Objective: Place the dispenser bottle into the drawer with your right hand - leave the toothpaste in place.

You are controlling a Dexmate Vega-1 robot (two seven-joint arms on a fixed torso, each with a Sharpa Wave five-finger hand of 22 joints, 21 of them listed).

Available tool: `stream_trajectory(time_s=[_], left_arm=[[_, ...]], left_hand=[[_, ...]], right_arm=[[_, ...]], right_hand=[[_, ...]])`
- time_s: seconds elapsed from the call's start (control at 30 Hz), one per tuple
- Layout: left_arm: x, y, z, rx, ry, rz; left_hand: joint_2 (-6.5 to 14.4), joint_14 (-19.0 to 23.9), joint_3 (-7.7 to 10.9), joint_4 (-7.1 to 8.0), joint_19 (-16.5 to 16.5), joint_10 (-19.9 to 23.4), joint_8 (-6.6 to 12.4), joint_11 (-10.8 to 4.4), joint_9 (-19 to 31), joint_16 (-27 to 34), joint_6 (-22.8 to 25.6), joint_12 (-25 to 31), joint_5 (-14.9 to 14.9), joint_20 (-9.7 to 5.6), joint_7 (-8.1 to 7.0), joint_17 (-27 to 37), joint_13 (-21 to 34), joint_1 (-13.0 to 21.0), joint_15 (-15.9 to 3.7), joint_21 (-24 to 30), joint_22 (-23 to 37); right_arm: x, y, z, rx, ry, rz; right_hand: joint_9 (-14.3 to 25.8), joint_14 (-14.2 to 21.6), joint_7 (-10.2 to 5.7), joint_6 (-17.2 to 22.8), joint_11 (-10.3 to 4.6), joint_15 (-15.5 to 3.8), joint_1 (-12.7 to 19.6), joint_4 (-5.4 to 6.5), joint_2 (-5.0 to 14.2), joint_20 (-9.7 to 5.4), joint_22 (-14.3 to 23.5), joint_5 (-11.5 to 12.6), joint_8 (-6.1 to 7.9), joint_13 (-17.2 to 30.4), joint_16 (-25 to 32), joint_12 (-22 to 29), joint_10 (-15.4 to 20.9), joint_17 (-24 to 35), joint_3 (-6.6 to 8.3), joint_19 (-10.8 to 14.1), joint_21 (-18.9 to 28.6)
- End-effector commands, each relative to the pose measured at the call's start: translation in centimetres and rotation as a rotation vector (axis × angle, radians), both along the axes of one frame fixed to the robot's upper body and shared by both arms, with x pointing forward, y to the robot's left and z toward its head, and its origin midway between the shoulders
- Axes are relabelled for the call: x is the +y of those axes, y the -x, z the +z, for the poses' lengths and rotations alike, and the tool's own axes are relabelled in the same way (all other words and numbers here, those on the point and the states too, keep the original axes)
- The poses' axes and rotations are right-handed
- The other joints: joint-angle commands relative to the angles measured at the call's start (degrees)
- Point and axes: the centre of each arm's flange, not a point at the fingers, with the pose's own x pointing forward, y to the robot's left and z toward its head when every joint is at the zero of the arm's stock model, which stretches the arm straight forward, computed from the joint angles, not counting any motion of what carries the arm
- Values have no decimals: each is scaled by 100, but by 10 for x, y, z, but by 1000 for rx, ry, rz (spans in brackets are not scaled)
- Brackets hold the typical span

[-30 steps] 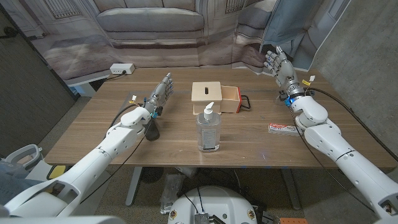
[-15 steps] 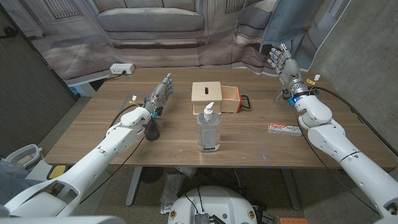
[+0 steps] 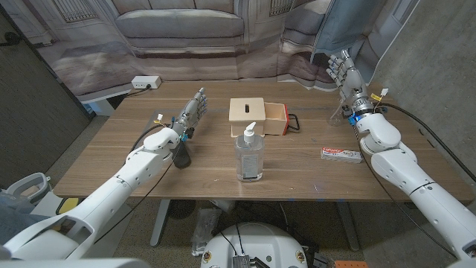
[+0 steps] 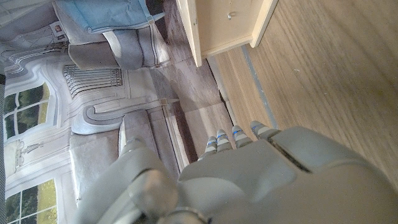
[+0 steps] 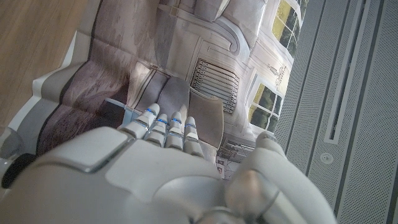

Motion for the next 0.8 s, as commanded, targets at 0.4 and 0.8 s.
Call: stream_trajectory(time_s=[0.4, 0.8], left_arm=[[5, 12, 2, -18, -8, 5], [6, 16, 2, -31, -6, 4]], left_hand=[[13, -7, -30, 2, -15, -4, -14, -5, 19, -8, 1, -23, -17, -290, 4, 25, 11, 93, -22, -23, 17], [20, -14, -41, 2, -29, -5, -17, -13, 20, -13, 12, -29, -21, -286, -8, 26, 11, 100, -21, -30, 17]], right_arm=[[-20, 10, 0, -13, -23, -64], [-29, 12, -6, -8, -40, -89]], right_hand=[[33, 125, 9, 94, -24, 12, 15, -17, 61, -81, 34, -40, 57, 22, 45, 66, 170, 26, -11, 126, -24], [34, 143, 15, 125, -27, 19, 18, -24, 69, -69, 37, -51, 63, 23, 39, 56, 165, 29, -15, 150, -31]])
